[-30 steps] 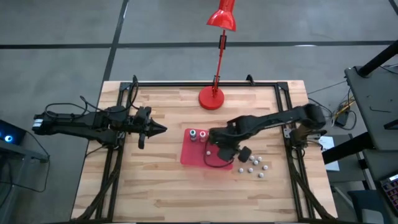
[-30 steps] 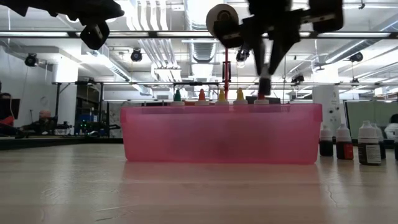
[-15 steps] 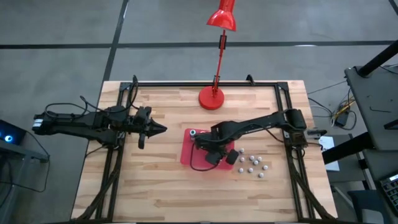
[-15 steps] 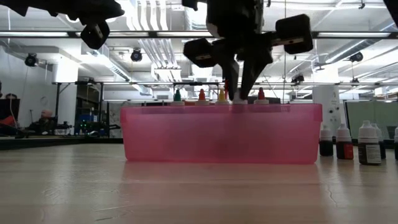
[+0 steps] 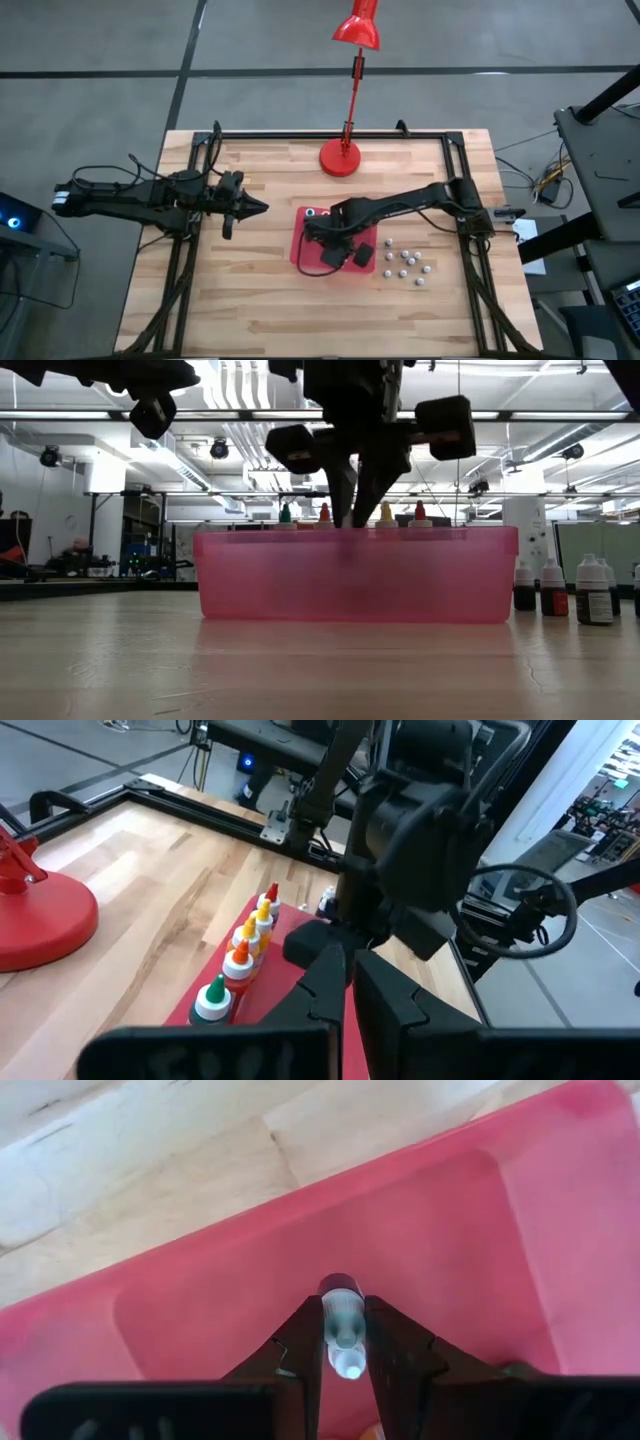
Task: Pick & Place food coloring
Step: Put the small black food coloring bottle into the red bin
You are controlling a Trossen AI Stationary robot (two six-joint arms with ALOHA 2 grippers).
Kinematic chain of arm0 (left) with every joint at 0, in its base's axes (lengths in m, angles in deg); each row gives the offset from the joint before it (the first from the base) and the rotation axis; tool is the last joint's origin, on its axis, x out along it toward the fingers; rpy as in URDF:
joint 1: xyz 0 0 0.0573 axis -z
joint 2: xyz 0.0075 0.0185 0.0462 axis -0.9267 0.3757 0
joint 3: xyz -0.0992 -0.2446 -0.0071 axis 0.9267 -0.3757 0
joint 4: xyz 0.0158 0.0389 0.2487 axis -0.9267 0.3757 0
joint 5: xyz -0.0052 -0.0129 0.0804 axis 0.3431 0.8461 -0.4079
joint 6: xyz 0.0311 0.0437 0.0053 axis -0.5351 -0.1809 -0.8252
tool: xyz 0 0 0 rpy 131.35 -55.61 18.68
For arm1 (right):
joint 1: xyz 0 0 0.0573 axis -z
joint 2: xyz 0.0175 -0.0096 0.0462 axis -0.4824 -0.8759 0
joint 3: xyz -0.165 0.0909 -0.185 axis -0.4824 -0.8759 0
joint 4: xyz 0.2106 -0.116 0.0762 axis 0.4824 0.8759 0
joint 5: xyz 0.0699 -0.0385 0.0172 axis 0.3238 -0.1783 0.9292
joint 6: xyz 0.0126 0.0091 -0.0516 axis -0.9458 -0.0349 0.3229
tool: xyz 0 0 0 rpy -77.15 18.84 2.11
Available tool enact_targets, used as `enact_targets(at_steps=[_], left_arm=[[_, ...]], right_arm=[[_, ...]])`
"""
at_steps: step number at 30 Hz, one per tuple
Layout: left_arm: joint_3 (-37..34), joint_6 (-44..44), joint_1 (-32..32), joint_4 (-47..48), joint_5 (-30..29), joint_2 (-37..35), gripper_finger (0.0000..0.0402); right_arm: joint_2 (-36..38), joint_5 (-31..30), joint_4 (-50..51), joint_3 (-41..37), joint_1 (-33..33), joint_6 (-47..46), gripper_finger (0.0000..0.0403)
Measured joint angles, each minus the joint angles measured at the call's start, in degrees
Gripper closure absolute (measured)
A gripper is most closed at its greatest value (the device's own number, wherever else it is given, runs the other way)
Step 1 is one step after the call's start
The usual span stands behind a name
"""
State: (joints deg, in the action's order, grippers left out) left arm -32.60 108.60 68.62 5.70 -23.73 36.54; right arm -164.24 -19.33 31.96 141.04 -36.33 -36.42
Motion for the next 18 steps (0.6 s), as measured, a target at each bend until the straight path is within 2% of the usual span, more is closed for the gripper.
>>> enact_targets(at_steps=[18], left_arm=[[0.0,-0.2,0.0,0.0,0.0,0.0,0.0402]], right_arm=[[-4.0,0.8,-4.1,0.0,1.5,-1.6,0.0346]])
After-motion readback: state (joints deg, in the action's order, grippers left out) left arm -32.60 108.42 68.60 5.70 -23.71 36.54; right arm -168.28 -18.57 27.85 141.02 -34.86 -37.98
